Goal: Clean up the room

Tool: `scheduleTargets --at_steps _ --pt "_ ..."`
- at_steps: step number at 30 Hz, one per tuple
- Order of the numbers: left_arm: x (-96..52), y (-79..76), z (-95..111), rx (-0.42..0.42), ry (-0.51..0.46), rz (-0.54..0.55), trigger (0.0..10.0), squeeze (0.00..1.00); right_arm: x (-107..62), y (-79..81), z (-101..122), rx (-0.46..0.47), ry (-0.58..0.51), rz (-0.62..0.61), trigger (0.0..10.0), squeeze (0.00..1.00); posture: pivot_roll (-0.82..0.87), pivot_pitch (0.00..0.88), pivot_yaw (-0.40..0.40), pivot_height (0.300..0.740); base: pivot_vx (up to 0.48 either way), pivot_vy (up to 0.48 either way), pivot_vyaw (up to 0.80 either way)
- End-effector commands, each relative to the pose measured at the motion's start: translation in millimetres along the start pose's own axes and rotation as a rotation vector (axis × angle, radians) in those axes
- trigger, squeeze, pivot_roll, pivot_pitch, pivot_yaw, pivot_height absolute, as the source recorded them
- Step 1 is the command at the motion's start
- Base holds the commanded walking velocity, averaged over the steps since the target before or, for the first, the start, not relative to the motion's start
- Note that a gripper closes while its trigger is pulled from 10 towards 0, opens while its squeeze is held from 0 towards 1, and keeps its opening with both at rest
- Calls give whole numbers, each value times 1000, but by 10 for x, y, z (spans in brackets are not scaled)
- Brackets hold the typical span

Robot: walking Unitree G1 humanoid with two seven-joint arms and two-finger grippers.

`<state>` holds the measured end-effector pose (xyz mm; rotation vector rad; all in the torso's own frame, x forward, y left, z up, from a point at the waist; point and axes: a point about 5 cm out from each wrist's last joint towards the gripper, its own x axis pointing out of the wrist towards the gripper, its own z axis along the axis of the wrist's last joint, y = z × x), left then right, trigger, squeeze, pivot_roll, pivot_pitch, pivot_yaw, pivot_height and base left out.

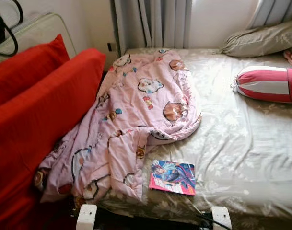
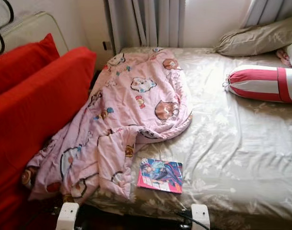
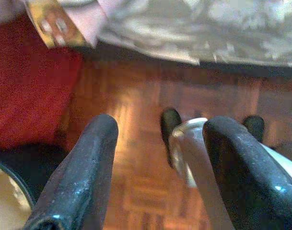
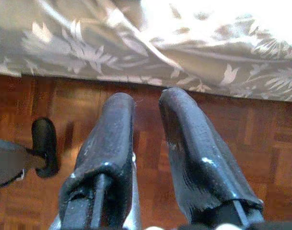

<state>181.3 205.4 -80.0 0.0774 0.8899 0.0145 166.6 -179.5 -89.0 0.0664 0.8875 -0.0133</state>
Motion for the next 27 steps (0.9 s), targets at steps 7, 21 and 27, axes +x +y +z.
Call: scheduleTargets --at_steps 7,21,27 --pt "-13 36 -53 -5 25 7 10000 0 -3 48 -33 7 10 16 10000 0 98 76 29 740 0 0 0" --pt "-14 36 -64 -26 34 10 10000 0 -3 52 -37 9 15 28 10000 0 99 76 29 740 0 137 0" --pt "-14 38 -62 -24 31 12 10000 0 -2 62 -40 8 18 31 10000 0 100 76 29 740 0 480 0"
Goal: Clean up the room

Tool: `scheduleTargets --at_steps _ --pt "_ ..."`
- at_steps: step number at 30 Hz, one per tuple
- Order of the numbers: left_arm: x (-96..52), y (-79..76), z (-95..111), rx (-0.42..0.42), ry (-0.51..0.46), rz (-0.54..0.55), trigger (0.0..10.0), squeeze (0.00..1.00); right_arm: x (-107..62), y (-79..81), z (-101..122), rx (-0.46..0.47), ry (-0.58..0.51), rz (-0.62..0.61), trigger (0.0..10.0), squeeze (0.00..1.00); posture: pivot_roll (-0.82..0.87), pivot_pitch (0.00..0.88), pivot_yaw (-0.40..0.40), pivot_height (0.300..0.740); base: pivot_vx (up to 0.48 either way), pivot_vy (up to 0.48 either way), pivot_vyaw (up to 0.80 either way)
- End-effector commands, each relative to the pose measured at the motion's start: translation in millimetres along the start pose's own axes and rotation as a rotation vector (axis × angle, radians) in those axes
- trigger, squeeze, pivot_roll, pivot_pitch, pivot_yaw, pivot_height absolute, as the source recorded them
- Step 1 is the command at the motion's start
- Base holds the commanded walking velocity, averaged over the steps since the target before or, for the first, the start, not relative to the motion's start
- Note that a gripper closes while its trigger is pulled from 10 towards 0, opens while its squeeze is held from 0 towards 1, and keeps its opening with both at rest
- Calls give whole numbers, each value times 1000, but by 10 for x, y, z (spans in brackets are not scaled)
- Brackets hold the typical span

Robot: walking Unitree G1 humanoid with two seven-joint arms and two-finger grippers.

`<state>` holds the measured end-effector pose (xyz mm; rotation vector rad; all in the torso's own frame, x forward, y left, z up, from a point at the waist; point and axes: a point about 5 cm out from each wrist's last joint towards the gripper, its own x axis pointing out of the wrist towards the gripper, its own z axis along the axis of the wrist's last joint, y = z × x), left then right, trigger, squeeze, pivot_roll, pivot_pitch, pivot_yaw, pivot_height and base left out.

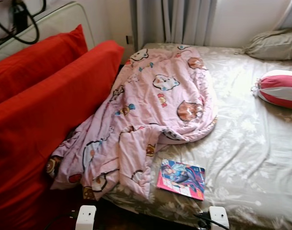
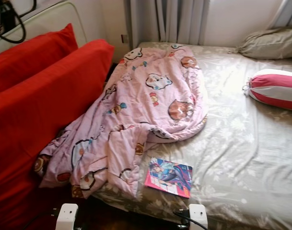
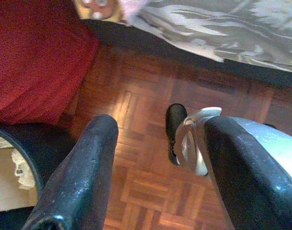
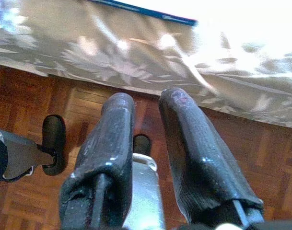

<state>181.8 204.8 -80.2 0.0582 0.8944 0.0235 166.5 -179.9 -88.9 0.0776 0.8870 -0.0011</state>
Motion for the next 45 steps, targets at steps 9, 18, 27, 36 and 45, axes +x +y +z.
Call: scheduleTargets --at_steps 9,18,27,36,45 --pt "-17 45 -53 3 16 11 10000 0 -2 66 -47 2 19 16 10000 0 102 77 29 740 0 53 0" --pt "-16 39 -48 -1 12 2 10000 0 3 82 -40 1 16 19 10000 0 104 77 29 740 0 0 0" --pt "-15 35 -41 11 10 -3 10000 0 0 74 -45 -3 19 15 10000 0 106 74 28 740 0 0 0" --pt "-13 34 -37 20 10 -9 10000 0 5 55 -19 58 1 -11 10000 0 105 76 28 740 0 0 0" --pt "-13 28 -35 18 7 -10 10000 0 10 18 -15 79 22 -45 10000 0 103 68 26 740 220 0 -223"
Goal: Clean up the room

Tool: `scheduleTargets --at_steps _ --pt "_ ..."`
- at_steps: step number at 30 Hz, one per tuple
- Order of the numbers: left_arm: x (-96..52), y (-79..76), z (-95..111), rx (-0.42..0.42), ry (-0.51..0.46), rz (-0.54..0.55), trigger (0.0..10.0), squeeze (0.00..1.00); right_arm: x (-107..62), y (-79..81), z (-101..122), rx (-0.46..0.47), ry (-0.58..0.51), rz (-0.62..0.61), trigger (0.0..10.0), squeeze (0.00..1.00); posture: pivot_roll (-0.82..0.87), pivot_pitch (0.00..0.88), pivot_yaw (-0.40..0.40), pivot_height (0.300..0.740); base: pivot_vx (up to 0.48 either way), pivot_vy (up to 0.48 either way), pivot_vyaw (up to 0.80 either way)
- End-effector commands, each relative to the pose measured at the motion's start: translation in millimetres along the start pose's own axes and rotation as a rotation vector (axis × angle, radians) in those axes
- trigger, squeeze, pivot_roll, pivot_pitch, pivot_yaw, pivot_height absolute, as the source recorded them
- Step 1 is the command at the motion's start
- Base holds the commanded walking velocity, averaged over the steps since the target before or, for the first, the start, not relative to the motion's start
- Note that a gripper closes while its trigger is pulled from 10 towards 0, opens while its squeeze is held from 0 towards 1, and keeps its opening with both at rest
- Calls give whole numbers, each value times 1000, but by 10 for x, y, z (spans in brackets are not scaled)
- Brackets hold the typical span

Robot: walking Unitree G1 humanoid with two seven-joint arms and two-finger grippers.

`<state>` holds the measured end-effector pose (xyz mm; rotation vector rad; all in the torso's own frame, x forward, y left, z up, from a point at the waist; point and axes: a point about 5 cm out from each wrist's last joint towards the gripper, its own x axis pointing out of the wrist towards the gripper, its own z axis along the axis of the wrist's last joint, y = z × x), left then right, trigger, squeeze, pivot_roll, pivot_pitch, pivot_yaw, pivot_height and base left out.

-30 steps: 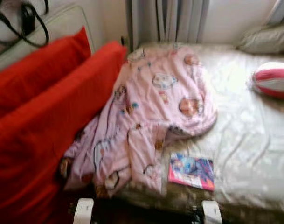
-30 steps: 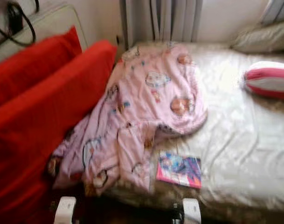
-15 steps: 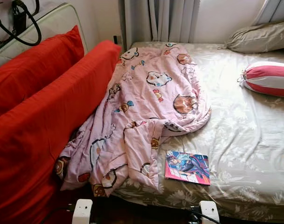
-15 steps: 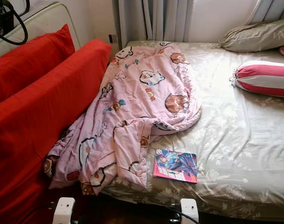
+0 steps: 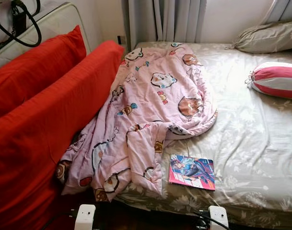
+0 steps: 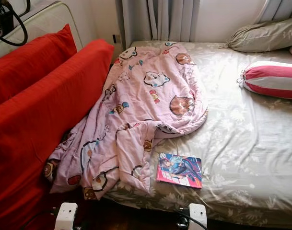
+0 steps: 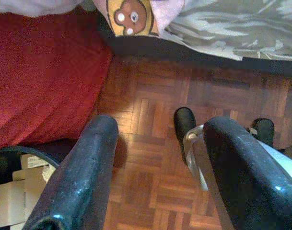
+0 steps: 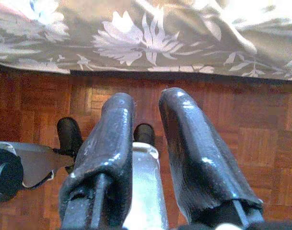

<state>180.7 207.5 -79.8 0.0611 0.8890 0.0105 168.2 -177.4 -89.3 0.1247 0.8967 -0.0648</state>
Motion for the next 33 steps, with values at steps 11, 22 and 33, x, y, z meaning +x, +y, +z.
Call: scheduleTargets --at_steps 11,22,33 --pt "-6 0 -31 7 11 0 10000 0 -3 -23 8 0 -7 -5 10000 0 107 53 24 740 273 0 -160" --pt "-16 10 -40 -74 -16 24 10000 0 -1 -2 28 -7 -27 14 10000 0 101 45 26 740 176 0 0" --pt "-36 -13 82 -133 -175 -9 10000 0 50 78 495 -32 -242 67 10000 0 103 74 18 740 0 0 0"
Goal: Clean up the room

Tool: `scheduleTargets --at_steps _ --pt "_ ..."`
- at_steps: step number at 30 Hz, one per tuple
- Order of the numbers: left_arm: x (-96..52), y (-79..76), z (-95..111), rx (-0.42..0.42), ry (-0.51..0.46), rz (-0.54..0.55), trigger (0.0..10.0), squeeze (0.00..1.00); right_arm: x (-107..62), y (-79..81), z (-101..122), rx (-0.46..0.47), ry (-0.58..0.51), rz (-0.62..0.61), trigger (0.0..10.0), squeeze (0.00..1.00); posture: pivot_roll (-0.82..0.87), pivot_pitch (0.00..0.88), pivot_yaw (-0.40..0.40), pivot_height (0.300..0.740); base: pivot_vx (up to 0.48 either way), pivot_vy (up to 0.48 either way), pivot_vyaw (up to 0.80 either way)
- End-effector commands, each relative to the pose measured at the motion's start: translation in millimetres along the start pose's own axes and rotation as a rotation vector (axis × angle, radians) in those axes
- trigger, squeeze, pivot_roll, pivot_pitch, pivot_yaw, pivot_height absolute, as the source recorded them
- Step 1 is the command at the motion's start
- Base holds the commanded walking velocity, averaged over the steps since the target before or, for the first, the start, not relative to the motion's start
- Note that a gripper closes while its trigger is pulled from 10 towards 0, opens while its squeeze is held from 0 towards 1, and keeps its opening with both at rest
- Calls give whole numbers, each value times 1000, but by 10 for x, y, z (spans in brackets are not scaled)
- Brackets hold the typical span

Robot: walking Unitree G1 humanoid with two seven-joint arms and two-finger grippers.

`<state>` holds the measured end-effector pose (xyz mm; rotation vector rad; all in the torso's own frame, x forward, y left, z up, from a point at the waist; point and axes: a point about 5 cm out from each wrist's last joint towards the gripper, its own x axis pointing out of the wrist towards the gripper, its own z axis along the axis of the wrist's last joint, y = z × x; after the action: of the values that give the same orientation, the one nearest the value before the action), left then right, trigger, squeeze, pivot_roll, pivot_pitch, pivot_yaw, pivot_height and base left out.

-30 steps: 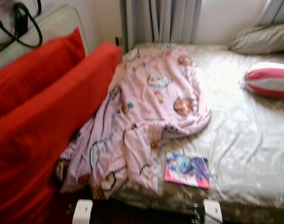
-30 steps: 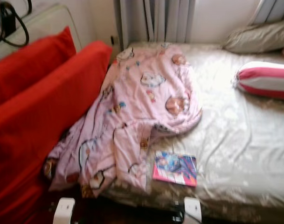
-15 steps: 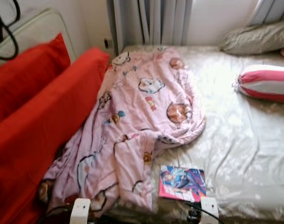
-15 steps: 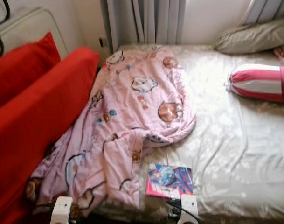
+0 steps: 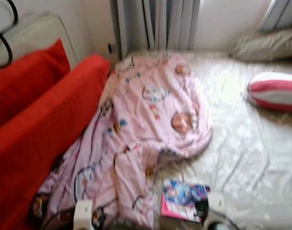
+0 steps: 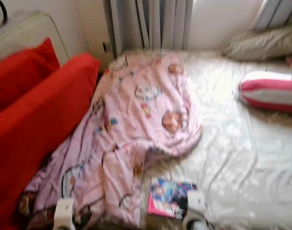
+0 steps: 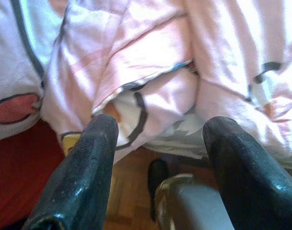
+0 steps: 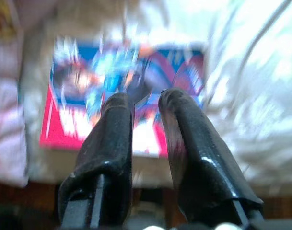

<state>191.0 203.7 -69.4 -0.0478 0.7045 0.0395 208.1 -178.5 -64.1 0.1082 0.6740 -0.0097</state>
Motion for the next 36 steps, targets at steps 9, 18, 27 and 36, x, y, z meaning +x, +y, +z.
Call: scheduleTargets --at_steps 9,18,27,36 --pt "0 -28 1061 87 -551 -45 10000 0 -52 62 630 -62 -436 55 10000 0 80 97 5 740 0 0 0" --pt "-258 -114 1335 31 -747 -73 10000 0 -159 53 740 -71 -533 41 10000 0 70 104 -13 740 0 0 0" --pt "-313 -29 1327 63 -758 -76 10000 0 -298 -140 853 -33 -635 -132 10000 0 59 101 -23 740 0 0 0" --pt "-455 -123 1421 30 -770 -89 10000 0 -436 -226 837 -4 -629 -169 10000 0 63 85 -33 740 0 0 0"
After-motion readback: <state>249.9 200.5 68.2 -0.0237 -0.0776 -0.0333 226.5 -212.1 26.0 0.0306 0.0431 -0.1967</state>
